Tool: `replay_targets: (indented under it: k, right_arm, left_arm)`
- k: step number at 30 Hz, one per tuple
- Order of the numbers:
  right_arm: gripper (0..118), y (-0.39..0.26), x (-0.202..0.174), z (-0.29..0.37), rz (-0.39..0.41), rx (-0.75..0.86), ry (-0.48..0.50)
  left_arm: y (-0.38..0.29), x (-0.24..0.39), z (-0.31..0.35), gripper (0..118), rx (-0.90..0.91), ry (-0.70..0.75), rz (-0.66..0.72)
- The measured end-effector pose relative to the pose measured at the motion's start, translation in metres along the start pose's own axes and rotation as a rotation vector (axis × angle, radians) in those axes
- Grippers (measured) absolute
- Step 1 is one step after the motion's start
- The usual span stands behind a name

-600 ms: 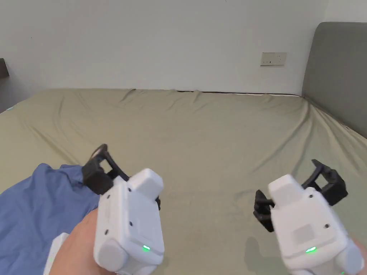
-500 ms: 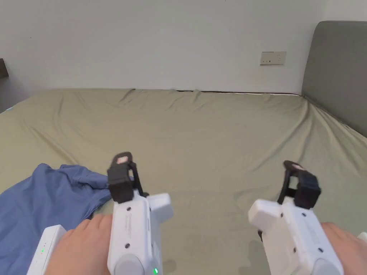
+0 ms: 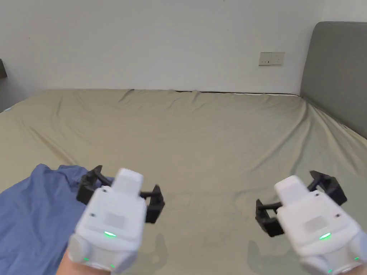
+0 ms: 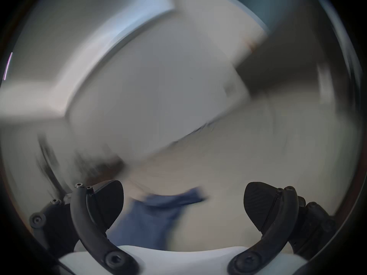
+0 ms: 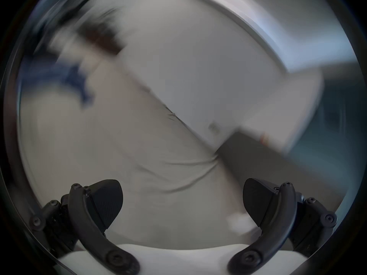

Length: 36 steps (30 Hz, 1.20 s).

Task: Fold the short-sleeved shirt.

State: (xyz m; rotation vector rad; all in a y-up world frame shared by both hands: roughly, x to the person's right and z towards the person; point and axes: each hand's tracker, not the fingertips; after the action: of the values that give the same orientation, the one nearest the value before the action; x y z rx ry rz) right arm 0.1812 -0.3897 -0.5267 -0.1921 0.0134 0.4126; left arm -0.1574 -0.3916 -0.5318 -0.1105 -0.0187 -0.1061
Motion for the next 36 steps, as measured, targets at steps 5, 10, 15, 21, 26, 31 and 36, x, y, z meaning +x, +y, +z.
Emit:
replay_targets:
  k: [5, 10, 15, 21, 26, 31, 36]
  right_arm:
    - [118, -0.014, 0.060, 0.007, -0.781, 0.043, -0.030]
    - [118, -0.007, 0.056, 0.013, -0.558, 0.106, -0.074]
    - [118, -0.002, 0.041, 0.015, -0.480, 0.133, -0.091]
    - [118, -0.001, 0.035, 0.013, -0.458, 0.133, -0.089]
    - [118, -0.002, 0.029, 0.010, -0.420, 0.105, -0.112]
    - [118, -0.001, 0.027, 0.010, -0.414, 0.101, -0.096]
    - [118, 0.001, 0.024, 0.011, -0.387, 0.117, -0.079]
  left_arm:
    - [0.030, -0.044, 0.013, 118, 0.130, 0.073, 0.502]
    - [0.026, -0.029, 0.012, 118, 0.140, 0.156, 0.184]
    - [0.019, -0.013, 0.007, 118, 0.092, 0.147, 0.054]
    - [0.020, -0.004, 0.010, 118, 0.113, 0.080, 0.089]
    - [0.022, 0.001, 0.012, 118, 0.120, 0.098, 0.096]
    - [0.020, 0.008, 0.015, 118, 0.133, 0.099, 0.021]
    - [0.020, 0.009, 0.016, 118, 0.135, 0.083, 0.025]
